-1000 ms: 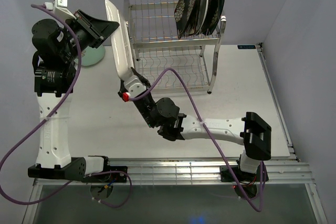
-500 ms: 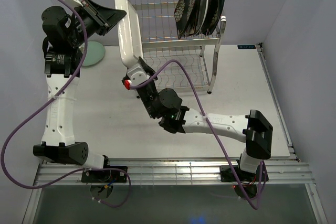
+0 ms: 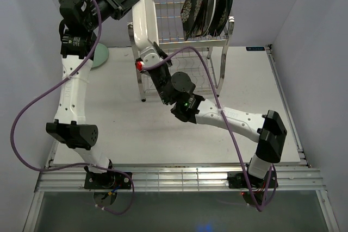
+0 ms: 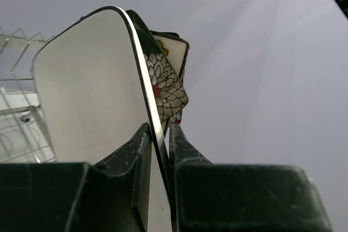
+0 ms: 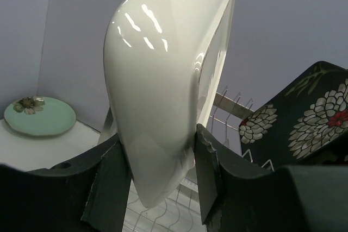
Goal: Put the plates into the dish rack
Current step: Insert the plate into the dish rack.
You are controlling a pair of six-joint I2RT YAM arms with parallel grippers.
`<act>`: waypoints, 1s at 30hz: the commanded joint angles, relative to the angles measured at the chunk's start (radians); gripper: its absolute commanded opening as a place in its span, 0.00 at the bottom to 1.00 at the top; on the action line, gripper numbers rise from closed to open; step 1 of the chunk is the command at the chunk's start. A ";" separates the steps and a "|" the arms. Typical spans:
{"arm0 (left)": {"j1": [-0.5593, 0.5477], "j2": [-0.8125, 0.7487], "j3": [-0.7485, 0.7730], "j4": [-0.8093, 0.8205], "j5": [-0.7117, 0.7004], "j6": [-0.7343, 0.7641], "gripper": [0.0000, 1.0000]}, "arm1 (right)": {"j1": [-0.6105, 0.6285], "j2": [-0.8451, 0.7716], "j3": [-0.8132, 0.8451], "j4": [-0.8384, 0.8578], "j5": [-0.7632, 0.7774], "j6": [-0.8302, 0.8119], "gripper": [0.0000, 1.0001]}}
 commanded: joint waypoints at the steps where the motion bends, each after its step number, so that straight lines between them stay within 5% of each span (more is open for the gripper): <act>1: -0.045 0.070 0.089 0.084 0.117 -0.015 0.00 | -0.016 -0.084 0.139 0.133 -0.152 0.081 0.17; 10: -0.045 0.200 0.229 0.167 0.134 -0.078 0.00 | -0.097 -0.030 0.277 0.033 -0.191 0.132 0.17; 30: -0.045 0.343 0.273 0.438 0.163 -0.197 0.00 | -0.194 0.047 0.441 -0.042 -0.240 0.124 0.17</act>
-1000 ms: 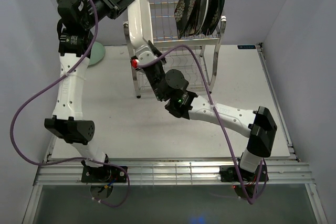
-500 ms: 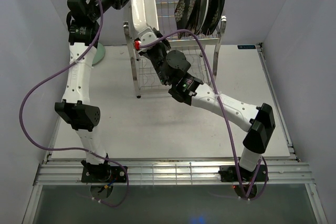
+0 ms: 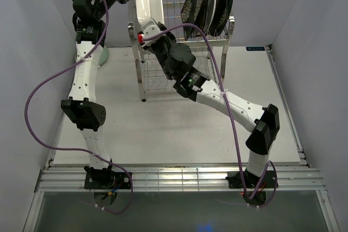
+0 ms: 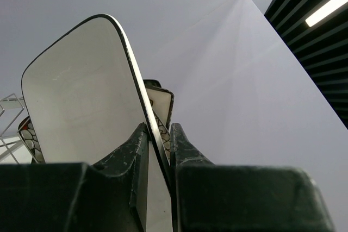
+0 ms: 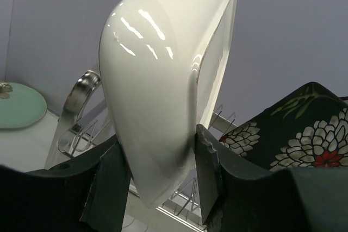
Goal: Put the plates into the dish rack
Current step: Insert the plate into the dish rack.
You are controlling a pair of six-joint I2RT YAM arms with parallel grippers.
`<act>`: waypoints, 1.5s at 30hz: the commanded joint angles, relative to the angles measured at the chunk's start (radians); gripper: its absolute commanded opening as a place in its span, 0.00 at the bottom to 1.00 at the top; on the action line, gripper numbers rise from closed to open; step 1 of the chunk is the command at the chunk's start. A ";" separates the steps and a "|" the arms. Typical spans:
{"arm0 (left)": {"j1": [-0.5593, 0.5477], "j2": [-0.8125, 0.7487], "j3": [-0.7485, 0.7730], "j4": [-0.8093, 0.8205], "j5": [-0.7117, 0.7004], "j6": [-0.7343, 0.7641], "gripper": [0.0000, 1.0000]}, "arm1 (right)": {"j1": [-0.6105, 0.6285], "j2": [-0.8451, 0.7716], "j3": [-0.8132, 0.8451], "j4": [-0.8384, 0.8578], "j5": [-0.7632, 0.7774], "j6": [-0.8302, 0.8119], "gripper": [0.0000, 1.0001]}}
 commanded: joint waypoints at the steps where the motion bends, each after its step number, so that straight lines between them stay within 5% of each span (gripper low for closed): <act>1: -0.046 0.019 0.019 0.134 0.163 0.054 0.00 | -0.015 -0.046 0.163 0.280 -0.111 0.088 0.17; 45: -0.082 0.050 -0.060 0.283 0.160 0.003 0.00 | -0.049 -0.062 0.204 0.249 -0.127 -0.024 0.15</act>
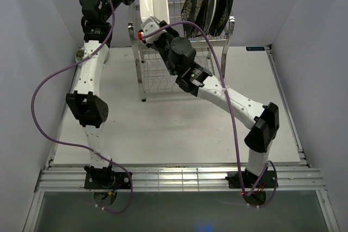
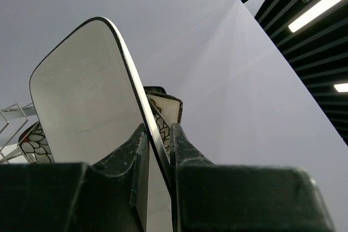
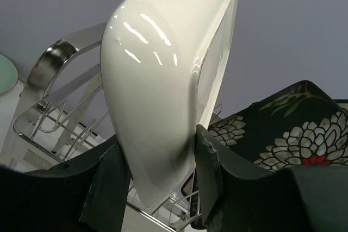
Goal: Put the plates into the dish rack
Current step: Insert the plate into the dish rack.
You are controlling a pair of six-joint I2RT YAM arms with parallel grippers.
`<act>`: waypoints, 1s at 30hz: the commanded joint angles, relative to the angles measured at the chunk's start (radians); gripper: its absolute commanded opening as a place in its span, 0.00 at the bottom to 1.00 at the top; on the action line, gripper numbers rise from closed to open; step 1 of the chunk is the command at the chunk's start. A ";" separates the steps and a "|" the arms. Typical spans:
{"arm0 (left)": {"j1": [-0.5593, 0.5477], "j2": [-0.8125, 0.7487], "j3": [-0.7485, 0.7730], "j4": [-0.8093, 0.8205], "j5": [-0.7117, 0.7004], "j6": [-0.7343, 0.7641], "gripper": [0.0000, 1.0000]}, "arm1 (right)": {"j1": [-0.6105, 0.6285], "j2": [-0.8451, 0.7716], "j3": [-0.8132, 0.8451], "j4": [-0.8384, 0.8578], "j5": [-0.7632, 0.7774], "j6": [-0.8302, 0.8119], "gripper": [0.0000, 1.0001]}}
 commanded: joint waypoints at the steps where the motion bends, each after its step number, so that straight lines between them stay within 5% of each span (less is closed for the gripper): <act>1: -0.073 -0.030 -0.014 0.093 0.175 0.086 0.00 | -0.005 -0.086 0.153 0.361 -0.103 0.056 0.16; 30: -0.074 0.022 -0.063 0.131 0.167 0.092 0.04 | -0.098 -0.111 0.041 0.363 0.011 0.303 0.11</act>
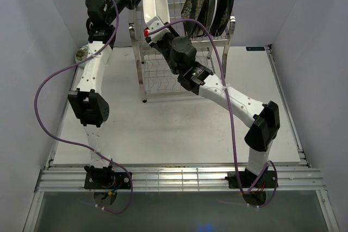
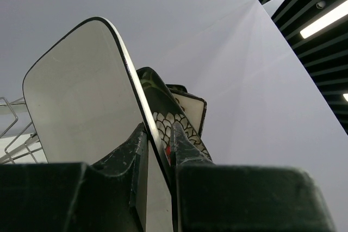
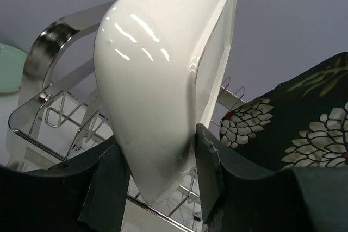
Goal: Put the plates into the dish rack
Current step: Insert the plate into the dish rack.
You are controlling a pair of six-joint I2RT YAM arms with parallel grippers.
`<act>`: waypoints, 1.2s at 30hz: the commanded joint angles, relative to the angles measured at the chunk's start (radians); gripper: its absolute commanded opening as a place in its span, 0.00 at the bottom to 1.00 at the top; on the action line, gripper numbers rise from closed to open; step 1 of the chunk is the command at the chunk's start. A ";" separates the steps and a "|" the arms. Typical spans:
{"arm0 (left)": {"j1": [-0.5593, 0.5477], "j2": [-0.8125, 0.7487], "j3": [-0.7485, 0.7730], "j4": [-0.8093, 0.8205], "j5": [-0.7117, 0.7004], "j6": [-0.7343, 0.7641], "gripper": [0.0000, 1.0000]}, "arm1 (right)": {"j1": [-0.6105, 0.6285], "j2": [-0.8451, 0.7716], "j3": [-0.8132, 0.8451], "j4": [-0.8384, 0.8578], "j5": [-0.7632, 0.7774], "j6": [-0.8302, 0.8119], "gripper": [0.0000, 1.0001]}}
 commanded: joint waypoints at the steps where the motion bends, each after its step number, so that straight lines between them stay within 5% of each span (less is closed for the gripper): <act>1: -0.065 0.014 -0.005 0.122 0.186 0.076 0.04 | -0.056 -0.112 0.071 0.384 0.035 0.171 0.11; 9: -0.065 0.035 -0.007 0.147 0.188 0.069 0.11 | -0.095 -0.120 0.031 0.384 0.035 0.248 0.10; 20: -0.065 0.049 -0.022 0.171 0.179 0.067 0.42 | -0.124 -0.115 0.019 0.378 0.038 0.311 0.09; 36: -0.062 0.083 -0.027 0.210 0.192 0.041 0.45 | -0.144 -0.141 -0.039 0.418 0.059 0.348 0.08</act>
